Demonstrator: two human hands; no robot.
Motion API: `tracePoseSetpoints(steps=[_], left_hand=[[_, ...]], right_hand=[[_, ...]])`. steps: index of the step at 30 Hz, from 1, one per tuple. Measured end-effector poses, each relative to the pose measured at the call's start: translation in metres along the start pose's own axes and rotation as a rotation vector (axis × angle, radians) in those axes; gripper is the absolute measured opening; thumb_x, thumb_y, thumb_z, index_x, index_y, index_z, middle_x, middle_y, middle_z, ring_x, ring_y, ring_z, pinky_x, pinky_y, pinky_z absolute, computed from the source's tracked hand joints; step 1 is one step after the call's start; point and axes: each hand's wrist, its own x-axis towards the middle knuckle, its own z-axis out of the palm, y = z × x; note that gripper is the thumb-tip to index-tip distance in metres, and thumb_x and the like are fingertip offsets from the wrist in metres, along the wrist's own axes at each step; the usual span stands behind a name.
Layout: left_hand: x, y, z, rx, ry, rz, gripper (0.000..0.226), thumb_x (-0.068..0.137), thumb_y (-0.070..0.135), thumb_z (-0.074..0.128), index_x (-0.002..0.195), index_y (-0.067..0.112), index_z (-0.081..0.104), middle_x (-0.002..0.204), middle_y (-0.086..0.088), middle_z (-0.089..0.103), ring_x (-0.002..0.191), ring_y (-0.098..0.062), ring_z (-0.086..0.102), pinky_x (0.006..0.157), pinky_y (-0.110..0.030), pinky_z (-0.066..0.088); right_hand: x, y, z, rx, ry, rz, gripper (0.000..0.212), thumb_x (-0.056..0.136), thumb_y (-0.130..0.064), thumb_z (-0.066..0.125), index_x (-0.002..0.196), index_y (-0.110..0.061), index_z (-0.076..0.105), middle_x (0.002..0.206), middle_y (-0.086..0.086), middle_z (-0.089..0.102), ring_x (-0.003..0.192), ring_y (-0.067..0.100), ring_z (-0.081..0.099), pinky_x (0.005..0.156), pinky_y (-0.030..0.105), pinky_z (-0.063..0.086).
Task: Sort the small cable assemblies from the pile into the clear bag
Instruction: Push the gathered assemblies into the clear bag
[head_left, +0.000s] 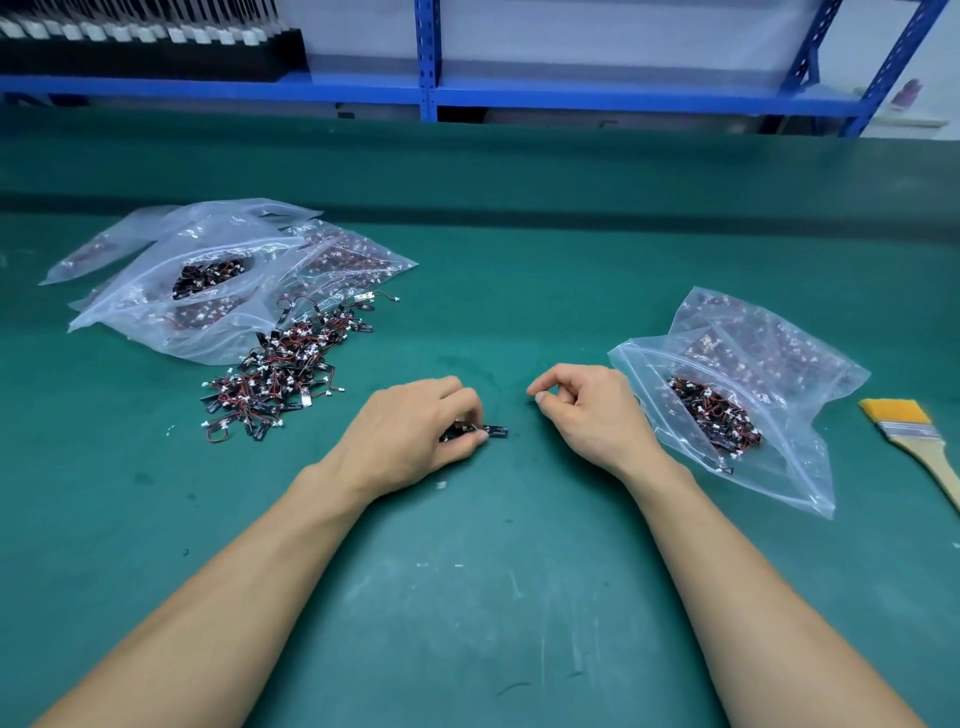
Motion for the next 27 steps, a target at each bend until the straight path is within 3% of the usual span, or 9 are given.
tracePoseSetpoints(steps=[4,10,12,16,19,21,23,27], left_hand=[[0.0,-0.001,-0.002,-0.011,0.084,-0.083,0.01,0.092,0.036,0.061,0.091,0.027,0.057,0.082,0.012,0.062,0.072,-0.015,0.058,0.058,-0.036,0.05],[-0.002,-0.012,-0.001,-0.321,0.21,-0.296,0.005,0.092,0.028,0.068,0.088,0.029,0.065,0.072,0.019,0.067,0.066,-0.004,0.062,0.07,-0.03,0.052],[-0.005,-0.015,-0.001,-0.408,0.204,-0.299,0.006,0.095,0.033,0.063,0.091,0.03,0.066,0.073,0.017,0.067,0.068,-0.007,0.062,0.069,-0.026,0.049],[-0.011,-0.019,-0.004,-0.581,0.156,-0.313,0.03,0.098,0.049,0.044,0.098,0.032,0.069,0.084,0.018,0.072,0.068,-0.008,0.061,0.063,-0.02,0.046],[-0.014,-0.019,-0.006,-0.747,0.161,-0.335,0.032,0.1,0.042,0.041,0.103,0.028,0.069,0.092,0.012,0.075,0.078,-0.011,0.067,0.068,-0.022,0.053],[-0.015,-0.019,-0.007,-0.697,0.177,-0.325,0.031,0.101,0.036,0.042,0.104,0.024,0.071,0.095,0.013,0.075,0.086,-0.009,0.069,0.079,-0.026,0.054],[-0.017,-0.021,-0.01,-0.482,0.185,-0.276,0.03,0.099,0.038,0.047,0.104,0.023,0.072,0.096,0.016,0.073,0.09,-0.007,0.067,0.085,-0.034,0.053],[-0.02,-0.026,-0.02,-0.157,0.035,-0.158,0.062,0.083,0.075,0.046,0.122,0.03,0.064,0.105,0.018,0.064,0.094,-0.009,0.055,0.083,-0.036,0.05]], right_hand=[[0.0,0.0,-0.001,-0.007,-0.009,0.001,0.027,0.088,-0.021,0.06,0.071,-0.042,0.062,0.051,-0.014,0.052,0.059,0.007,0.051,0.065,0.035,0.052],[0.0,0.0,-0.001,-0.016,-0.023,0.008,0.026,0.087,-0.022,0.059,0.071,-0.043,0.062,0.051,-0.016,0.051,0.059,0.005,0.051,0.065,0.034,0.052],[0.0,-0.001,-0.002,-0.013,-0.027,0.002,0.027,0.087,-0.021,0.059,0.071,-0.042,0.061,0.05,-0.016,0.051,0.059,0.005,0.051,0.064,0.035,0.052],[0.0,0.0,-0.002,-0.015,-0.03,0.001,0.028,0.088,-0.02,0.059,0.071,-0.042,0.061,0.049,-0.014,0.051,0.057,0.005,0.05,0.064,0.037,0.052],[0.0,0.001,-0.002,-0.009,-0.03,0.003,0.029,0.088,-0.019,0.059,0.071,-0.042,0.061,0.049,-0.013,0.05,0.056,0.006,0.049,0.064,0.037,0.053],[0.0,0.001,-0.002,-0.005,-0.029,0.003,0.029,0.088,-0.019,0.059,0.071,-0.042,0.061,0.049,-0.013,0.05,0.056,0.007,0.049,0.064,0.038,0.053],[0.0,0.001,-0.002,-0.001,-0.027,0.002,0.029,0.088,-0.019,0.059,0.07,-0.042,0.061,0.049,-0.014,0.05,0.056,0.006,0.049,0.065,0.037,0.053],[0.001,0.002,-0.001,-0.003,-0.026,0.004,0.029,0.088,-0.02,0.06,0.07,-0.042,0.062,0.048,-0.013,0.049,0.056,0.007,0.048,0.065,0.037,0.053]])
